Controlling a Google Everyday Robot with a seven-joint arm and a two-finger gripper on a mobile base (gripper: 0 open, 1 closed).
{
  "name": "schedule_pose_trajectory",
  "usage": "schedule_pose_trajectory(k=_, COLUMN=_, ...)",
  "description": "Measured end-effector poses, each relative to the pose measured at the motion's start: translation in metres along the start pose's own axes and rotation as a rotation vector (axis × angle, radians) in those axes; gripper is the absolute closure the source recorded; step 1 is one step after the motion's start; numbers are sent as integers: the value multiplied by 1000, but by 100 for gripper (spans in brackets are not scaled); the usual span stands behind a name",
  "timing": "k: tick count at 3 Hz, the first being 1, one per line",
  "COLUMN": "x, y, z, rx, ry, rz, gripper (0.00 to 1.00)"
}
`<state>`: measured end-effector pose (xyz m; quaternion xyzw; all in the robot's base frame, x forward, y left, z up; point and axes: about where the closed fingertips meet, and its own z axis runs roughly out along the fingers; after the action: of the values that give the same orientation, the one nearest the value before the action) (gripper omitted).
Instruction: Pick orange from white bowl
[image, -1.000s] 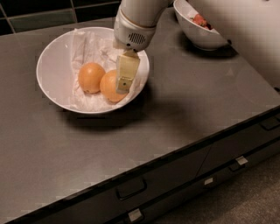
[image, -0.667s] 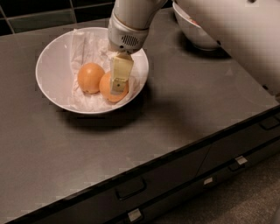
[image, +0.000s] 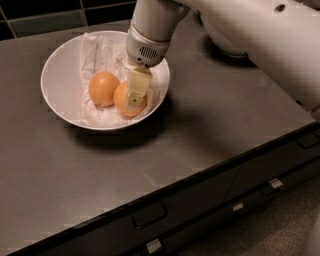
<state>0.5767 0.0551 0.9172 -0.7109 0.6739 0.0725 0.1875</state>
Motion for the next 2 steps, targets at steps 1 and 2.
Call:
schedule_pose_trajectory(k=1, x=7, y=-5, z=4, rx=21, ry=3, rz=38, gripper=17)
schedule_pose_trajectory(k=2, x=3, y=-7, z=32, rx=27, ry=-6, rz=74, gripper=19)
